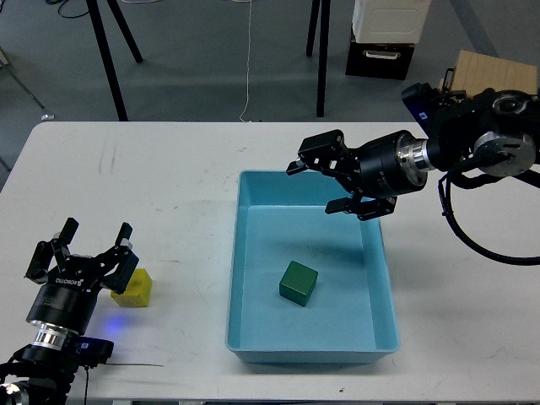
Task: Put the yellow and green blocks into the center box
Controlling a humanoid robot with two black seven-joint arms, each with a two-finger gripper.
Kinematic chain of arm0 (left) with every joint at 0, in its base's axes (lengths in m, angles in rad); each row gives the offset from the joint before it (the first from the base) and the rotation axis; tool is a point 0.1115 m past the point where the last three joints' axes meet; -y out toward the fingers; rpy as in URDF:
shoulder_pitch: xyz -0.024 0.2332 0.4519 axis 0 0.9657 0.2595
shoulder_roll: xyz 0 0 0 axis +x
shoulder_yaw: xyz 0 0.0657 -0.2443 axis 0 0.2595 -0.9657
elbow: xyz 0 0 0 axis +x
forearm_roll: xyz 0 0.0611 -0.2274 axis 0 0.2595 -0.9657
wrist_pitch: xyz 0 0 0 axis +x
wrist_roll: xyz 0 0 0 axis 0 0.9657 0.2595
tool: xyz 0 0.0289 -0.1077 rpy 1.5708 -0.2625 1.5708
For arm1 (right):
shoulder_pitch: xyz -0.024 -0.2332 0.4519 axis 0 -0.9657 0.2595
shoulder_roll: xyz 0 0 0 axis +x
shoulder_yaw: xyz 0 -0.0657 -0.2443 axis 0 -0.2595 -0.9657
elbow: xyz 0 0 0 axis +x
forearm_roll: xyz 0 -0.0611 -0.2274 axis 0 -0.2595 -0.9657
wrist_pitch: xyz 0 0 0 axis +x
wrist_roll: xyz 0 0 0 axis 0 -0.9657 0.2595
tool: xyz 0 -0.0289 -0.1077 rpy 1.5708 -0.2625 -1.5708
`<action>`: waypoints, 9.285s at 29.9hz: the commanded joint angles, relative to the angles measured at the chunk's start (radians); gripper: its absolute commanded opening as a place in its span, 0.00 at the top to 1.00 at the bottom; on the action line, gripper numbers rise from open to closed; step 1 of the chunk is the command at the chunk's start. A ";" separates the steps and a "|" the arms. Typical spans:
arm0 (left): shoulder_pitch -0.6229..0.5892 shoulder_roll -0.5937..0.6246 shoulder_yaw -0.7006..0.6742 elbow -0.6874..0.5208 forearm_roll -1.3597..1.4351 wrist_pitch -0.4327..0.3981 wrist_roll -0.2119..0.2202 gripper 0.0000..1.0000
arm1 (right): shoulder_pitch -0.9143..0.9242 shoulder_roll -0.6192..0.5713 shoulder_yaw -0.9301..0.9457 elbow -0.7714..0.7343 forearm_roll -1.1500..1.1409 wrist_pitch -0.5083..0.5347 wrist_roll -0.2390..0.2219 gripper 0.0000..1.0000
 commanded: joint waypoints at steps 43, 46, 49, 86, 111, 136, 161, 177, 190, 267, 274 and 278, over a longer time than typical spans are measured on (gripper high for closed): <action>0.031 0.006 -0.051 -0.097 -0.006 0.000 -0.021 0.00 | -1.592 0.346 1.275 0.097 0.521 0.112 0.390 0.00; 0.031 0.005 -0.051 -0.108 -0.006 0.000 -0.133 0.00 | -1.606 0.339 1.275 0.097 0.521 0.112 0.390 0.00; 0.019 0.011 -0.049 -0.111 -0.005 0.000 -0.315 0.00 | -1.617 0.329 1.270 0.099 0.518 0.112 0.390 0.00; -0.705 0.702 0.556 -0.095 1.060 0.000 -0.559 0.00 | -1.606 0.245 1.286 0.097 0.515 0.112 0.397 0.00; -1.889 0.695 2.153 -0.120 1.341 0.000 -0.435 0.00 | -1.608 0.253 1.303 0.093 0.515 0.112 0.399 0.00; -1.757 0.538 2.293 0.038 1.402 0.000 -0.432 0.00 | -1.621 0.265 1.352 0.084 0.516 0.112 0.397 0.00; -1.692 0.446 2.301 0.139 1.422 0.000 -0.426 0.99 | -1.631 0.265 1.355 0.073 0.516 0.112 0.397 0.00; -2.213 0.126 2.273 0.035 1.276 0.000 -0.540 1.00 | -1.632 0.265 1.353 0.065 0.515 0.112 0.397 0.00; -2.121 -0.097 2.278 0.193 1.255 0.000 -0.573 0.97 | -1.635 0.265 1.353 0.036 0.515 0.112 0.394 0.00; -1.443 0.232 0.674 0.748 1.043 0.000 -0.769 0.13 | -1.621 0.262 1.352 0.025 0.510 0.112 0.393 0.00; -1.222 0.265 0.344 0.784 0.979 0.000 -0.769 0.08 | -1.621 0.262 1.344 0.024 0.510 0.112 0.394 0.00; -1.068 0.262 0.239 0.716 0.928 0.000 -0.769 0.07 | -1.618 0.262 1.341 0.025 0.510 0.112 0.394 0.00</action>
